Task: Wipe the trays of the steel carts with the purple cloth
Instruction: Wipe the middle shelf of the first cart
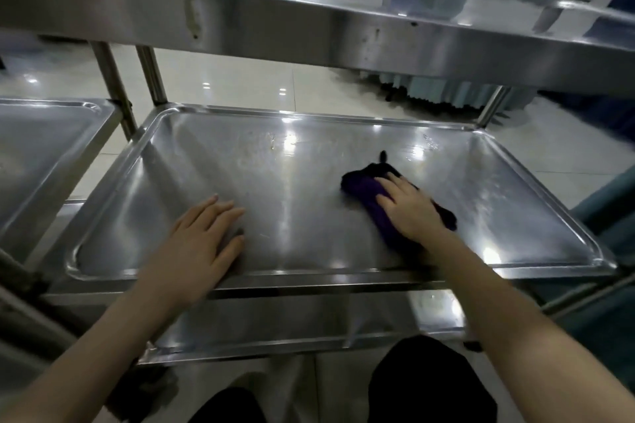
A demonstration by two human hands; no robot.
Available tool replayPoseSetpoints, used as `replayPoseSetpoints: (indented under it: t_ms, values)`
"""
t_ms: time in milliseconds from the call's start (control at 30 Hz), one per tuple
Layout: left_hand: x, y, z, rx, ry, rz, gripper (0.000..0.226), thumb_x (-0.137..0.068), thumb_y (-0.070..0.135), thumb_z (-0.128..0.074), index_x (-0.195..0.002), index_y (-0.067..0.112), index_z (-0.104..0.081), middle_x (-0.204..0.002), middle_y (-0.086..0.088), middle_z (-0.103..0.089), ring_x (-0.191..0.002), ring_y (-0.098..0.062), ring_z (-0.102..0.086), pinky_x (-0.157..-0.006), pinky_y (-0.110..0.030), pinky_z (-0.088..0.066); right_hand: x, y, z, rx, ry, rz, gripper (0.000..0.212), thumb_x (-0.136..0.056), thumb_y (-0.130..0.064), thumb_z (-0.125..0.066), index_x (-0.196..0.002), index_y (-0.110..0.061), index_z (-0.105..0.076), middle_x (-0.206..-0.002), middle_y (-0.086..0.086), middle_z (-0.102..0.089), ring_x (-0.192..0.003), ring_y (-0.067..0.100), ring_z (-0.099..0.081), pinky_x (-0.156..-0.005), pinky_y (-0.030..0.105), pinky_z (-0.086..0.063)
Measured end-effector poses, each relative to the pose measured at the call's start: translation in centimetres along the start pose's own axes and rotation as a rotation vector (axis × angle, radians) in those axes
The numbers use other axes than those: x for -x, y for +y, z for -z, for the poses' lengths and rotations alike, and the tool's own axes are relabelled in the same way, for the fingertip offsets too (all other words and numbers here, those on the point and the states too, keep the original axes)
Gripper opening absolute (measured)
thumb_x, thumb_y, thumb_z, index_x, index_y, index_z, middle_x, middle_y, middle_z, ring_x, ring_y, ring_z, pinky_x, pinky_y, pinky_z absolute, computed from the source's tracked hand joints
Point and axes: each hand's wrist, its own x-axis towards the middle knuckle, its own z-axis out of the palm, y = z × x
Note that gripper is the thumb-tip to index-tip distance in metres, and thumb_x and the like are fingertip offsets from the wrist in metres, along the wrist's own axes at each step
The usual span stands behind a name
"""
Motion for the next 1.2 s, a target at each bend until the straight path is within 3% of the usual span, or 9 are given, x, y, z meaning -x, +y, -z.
replayPoseSetpoints:
  t_ms: [167, 333, 433, 567, 700, 800, 933, 1067, 1200]
  values:
    - [-0.1, 0.7, -0.1, -0.056, -0.012, 0.007, 0.069, -0.087, 0.060, -0.014, -0.140, 0.026, -0.045, -0.149, 0.005, -0.040, -0.146, -0.016, -0.019, -0.116, -0.035, -0.019, 3.3, 4.5, 0.9, 0.041, 0.019, -0.249, 0.049, -0.102, -0.039, -0.035, -0.149, -0.026, -0.033, -0.159, 0.002, -0.025, -0.144, 0.025, -0.024, -0.115, 0.051, -0.022]
    - [0.0, 0.7, 0.2, -0.073, 0.011, -0.019, 0.068, -0.091, 0.051, -0.009, -0.143, 0.020, -0.041, -0.147, 0.000, -0.044, -0.144, -0.018, -0.024, -0.115, -0.035, -0.021, 4.1, -10.2, -2.2, -0.010, -0.066, 0.140, 0.048, -0.102, -0.048, -0.025, -0.150, -0.039, -0.026, -0.162, -0.006, -0.014, -0.149, 0.021, -0.010, -0.117, 0.051, -0.007]
    - [0.2, 0.8, 0.1, -0.037, 0.035, -0.014, 0.066, -0.093, 0.048, -0.013, -0.145, 0.016, -0.039, -0.144, -0.004, -0.047, -0.142, -0.022, -0.029, -0.114, -0.040, -0.026, 4.3, -14.3, -2.6, -0.063, -0.129, 0.187, 0.049, -0.102, -0.048, -0.022, -0.150, -0.039, -0.022, -0.163, -0.007, -0.008, -0.149, 0.019, -0.003, -0.118, 0.049, 0.000]
    - [0.4, 0.4, 0.1, 0.026, 0.078, 0.000, 0.066, -0.092, 0.050, -0.015, -0.141, 0.017, -0.045, -0.139, -0.011, -0.051, -0.137, -0.029, -0.037, -0.111, -0.043, -0.030, 5.6, -9.3, -0.9, -0.095, -0.121, 0.147, 0.047, -0.104, -0.044, -0.031, -0.150, -0.034, -0.029, -0.162, -0.004, -0.016, -0.148, 0.019, -0.014, -0.118, 0.046, -0.011]
    - [0.2, 0.0, -0.3, 0.088, 0.075, 0.013, 0.067, -0.091, 0.052, -0.014, -0.141, 0.018, -0.044, -0.138, -0.011, -0.052, -0.135, -0.031, -0.037, -0.109, -0.046, -0.032, 9.0, 1.1, 1.7, -0.024, -0.057, -0.158, 0.047, -0.104, -0.033, -0.038, -0.150, -0.024, -0.033, -0.160, 0.003, -0.023, -0.144, 0.025, -0.028, -0.114, 0.040, -0.024]
    - [-0.1, 0.0, -0.5, 0.080, 0.094, 0.019, 0.066, -0.090, 0.051, -0.015, -0.140, 0.020, -0.045, -0.135, -0.009, -0.054, -0.134, -0.030, -0.040, -0.107, -0.046, -0.035, 10.4, 3.0, 2.3, 0.021, -0.081, -0.229, 0.048, -0.105, -0.028, -0.036, -0.151, -0.021, -0.030, -0.161, 0.002, -0.021, -0.147, 0.022, -0.020, -0.117, 0.040, -0.021]
    - [0.1, 0.0, -0.5, 0.110, 0.125, 0.005, 0.061, -0.092, 0.049, -0.020, -0.141, 0.020, -0.043, -0.137, -0.007, -0.053, -0.135, -0.028, -0.039, -0.107, -0.045, -0.035, 10.8, -5.2, -0.4, 0.084, -0.029, -0.038, 0.046, -0.105, -0.035, -0.030, -0.151, -0.031, -0.029, -0.161, -0.005, -0.021, -0.147, 0.018, -0.019, -0.116, 0.043, -0.023]
    - [0.6, 0.0, 0.1, 0.226, 0.256, 0.013, 0.046, -0.097, 0.038, -0.042, -0.136, 0.015, -0.048, -0.134, -0.008, -0.053, -0.131, -0.026, -0.041, -0.107, -0.041, -0.035, 9.7, -17.4, -3.5, -0.010, 0.009, 0.176, 0.047, -0.103, -0.046, -0.022, -0.149, -0.040, -0.027, -0.160, -0.011, -0.020, -0.148, 0.015, -0.013, -0.118, 0.044, -0.011]
    - [1.6, -1.9, 1.8, 0.263, 0.283, 0.022, 0.043, -0.096, 0.031, -0.052, -0.135, 0.014, -0.049, -0.140, -0.008, -0.047, -0.133, -0.025, -0.038, -0.110, -0.041, -0.034, 9.3, -18.1, -2.7, -0.054, -0.056, 0.245, 0.045, -0.105, -0.043, -0.025, -0.149, -0.041, -0.027, -0.161, -0.014, -0.017, -0.148, 0.011, -0.011, -0.119, 0.040, -0.007]
